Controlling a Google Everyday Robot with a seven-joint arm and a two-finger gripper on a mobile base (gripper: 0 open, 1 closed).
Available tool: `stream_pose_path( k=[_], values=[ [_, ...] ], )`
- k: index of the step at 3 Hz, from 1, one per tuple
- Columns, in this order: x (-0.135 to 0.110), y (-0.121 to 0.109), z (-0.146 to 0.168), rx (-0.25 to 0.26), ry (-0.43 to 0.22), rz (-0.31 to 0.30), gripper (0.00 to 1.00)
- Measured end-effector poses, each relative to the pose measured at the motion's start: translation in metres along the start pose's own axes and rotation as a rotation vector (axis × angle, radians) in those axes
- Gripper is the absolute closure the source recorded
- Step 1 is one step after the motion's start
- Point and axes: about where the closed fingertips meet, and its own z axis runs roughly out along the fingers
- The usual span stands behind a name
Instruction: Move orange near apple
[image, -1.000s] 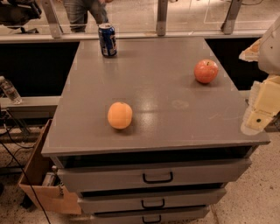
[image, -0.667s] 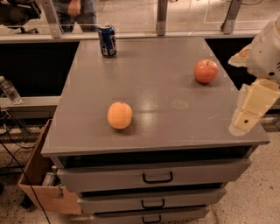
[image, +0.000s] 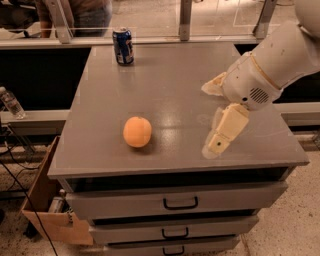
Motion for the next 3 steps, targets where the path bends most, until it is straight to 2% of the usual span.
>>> stream_pose_path(
  k=[1,2,3],
  values=[
    [-0.038,0.004,0.034,-0.056,-0.147,-0.028,0.0],
    [-0.059,0.005,0.063,-0.064,-0.273,-0.026,0.0],
    [-0.072,0.002,0.087,-0.061,-0.368,-0.003,0.0]
  ],
)
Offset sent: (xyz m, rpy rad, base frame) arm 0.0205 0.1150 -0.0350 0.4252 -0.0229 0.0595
